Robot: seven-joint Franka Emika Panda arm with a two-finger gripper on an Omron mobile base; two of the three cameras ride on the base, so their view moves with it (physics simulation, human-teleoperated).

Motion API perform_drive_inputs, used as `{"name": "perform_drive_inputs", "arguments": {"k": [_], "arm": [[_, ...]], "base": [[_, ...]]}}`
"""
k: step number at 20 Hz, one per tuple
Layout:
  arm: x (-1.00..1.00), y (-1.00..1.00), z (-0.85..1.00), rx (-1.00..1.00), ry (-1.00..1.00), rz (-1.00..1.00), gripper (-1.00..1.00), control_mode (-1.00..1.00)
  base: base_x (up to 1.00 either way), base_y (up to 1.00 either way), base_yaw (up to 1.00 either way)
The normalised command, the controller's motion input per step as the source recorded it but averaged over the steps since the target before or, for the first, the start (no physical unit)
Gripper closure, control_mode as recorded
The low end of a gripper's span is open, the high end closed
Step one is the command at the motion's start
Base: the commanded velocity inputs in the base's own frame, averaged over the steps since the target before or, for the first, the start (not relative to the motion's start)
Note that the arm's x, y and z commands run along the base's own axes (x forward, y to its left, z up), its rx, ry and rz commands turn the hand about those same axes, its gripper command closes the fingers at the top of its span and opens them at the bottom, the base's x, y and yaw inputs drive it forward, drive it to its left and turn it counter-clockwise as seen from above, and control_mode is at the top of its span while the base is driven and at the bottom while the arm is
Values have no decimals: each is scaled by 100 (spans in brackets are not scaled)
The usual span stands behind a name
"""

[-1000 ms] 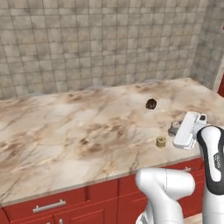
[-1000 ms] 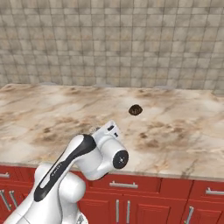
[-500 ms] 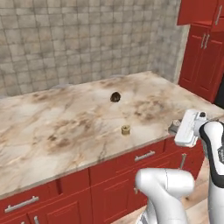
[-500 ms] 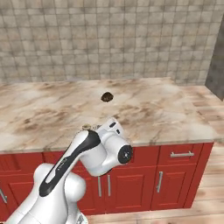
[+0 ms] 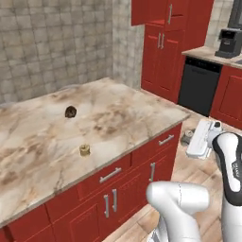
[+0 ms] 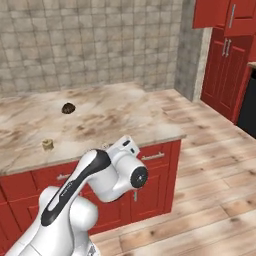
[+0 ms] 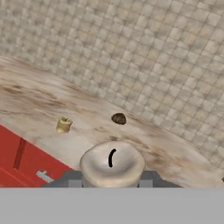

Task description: Pick the candle and candle from the dining table and place them in the open cabinet. Close the cabinet after placing the objects.

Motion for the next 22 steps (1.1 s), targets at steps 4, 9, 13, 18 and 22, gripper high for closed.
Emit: {"name": "perform_drive_inputs", "arguments": {"k": [4, 9, 13, 18, 22], "arm": [[0, 0, 0, 0, 0, 0, 100, 100], [0, 0, 0, 0, 0, 0, 100, 100], [0, 0, 0, 0, 0, 0, 100, 100], [0, 0, 0, 0, 0, 0, 100, 100], [0, 0, 0, 0, 0, 0, 100, 100]], "base": [[47, -73, -32], [58, -76, -25], [74, -73, -18], [82, -68, -12], [96, -56, -9]]}}
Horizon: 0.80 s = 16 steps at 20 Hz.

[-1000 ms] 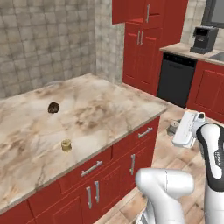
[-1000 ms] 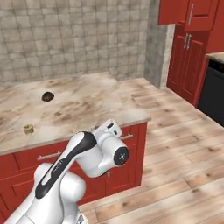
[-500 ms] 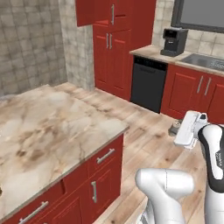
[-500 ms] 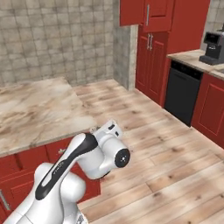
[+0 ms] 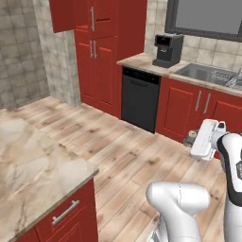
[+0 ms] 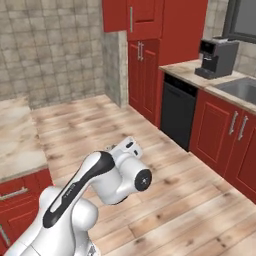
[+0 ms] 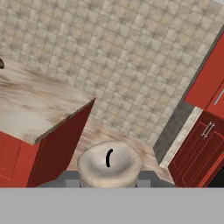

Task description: Pick the candle and candle from the dining table and place them in the open cabinet. Close the cabinet after placing the objects.

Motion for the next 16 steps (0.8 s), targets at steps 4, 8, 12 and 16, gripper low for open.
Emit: {"name": "perform_drive_inputs", "arguments": {"k": [4, 8, 12, 16], "arm": [[0, 0, 0, 0, 0, 0, 100, 100], [0, 0, 0, 0, 0, 0, 100, 100], [0, 0, 0, 0, 0, 0, 100, 100], [0, 0, 0, 0, 0, 0, 100, 100]], "base": [[96, -37, -9], [92, -12, -11], [93, 0, -14], [83, 6, -13]]}}
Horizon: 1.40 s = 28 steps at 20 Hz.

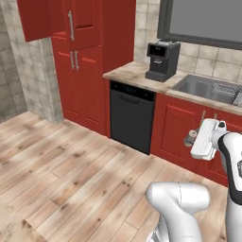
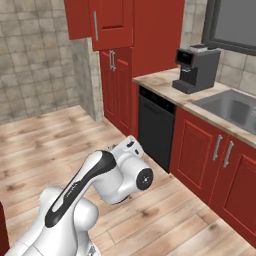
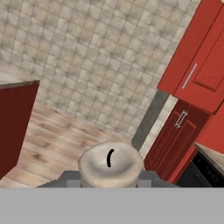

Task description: Pick the candle and candle from the dining table and place them in the open cabinet. Close the cabinet after placing the objects.

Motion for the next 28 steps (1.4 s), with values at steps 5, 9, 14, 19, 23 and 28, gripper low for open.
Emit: {"name": "perform_drive_inputs", "arguments": {"k": [5, 9, 14, 19, 23, 28], "arm": [[0, 0, 0, 0, 0, 0, 100, 100], [0, 0, 0, 0, 0, 0, 100, 100], [0, 0, 0, 0, 0, 0, 100, 100], [0, 0, 0, 0, 0, 0, 100, 100], [0, 0, 0, 0, 0, 0, 100, 100], [0, 0, 0, 0, 0, 0, 100, 100]], "base": [[73, 20, -14], [67, 38, -16], [70, 42, -17], [67, 55, -19], [72, 54, -18], [97, -72, -9]]}}
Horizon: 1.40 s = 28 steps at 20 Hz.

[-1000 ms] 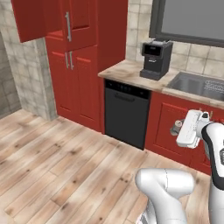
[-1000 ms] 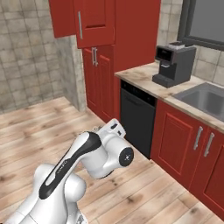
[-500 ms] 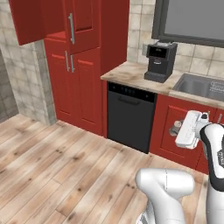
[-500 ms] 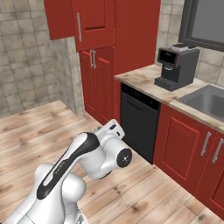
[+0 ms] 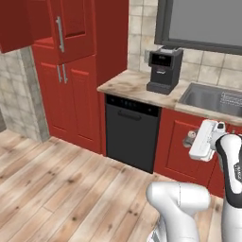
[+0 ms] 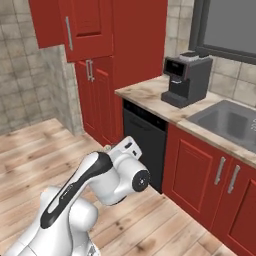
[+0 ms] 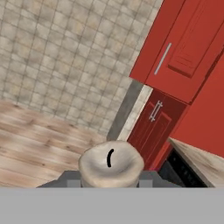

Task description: Pick the candle and candle from the dining table and place them in the open cabinet. Close the cabinet after placing the objects.

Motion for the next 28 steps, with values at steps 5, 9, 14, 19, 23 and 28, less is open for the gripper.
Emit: {"name": "perform_drive_inputs", "arguments": {"k": [5, 9, 14, 19, 23, 28], "arm": [[0, 0, 0, 0, 0, 0, 100, 100], [0, 0, 0, 0, 0, 0, 100, 100], [0, 0, 0, 0, 0, 0, 100, 100], [0, 0, 0, 0, 0, 0, 100, 100], [0, 0, 0, 0, 0, 0, 100, 100], [0, 0, 0, 0, 0, 0, 100, 100]], "base": [[68, -36, -2], [43, 66, -13], [45, 82, -18], [37, 92, -20], [21, 90, -28], [14, 95, -30]]}}
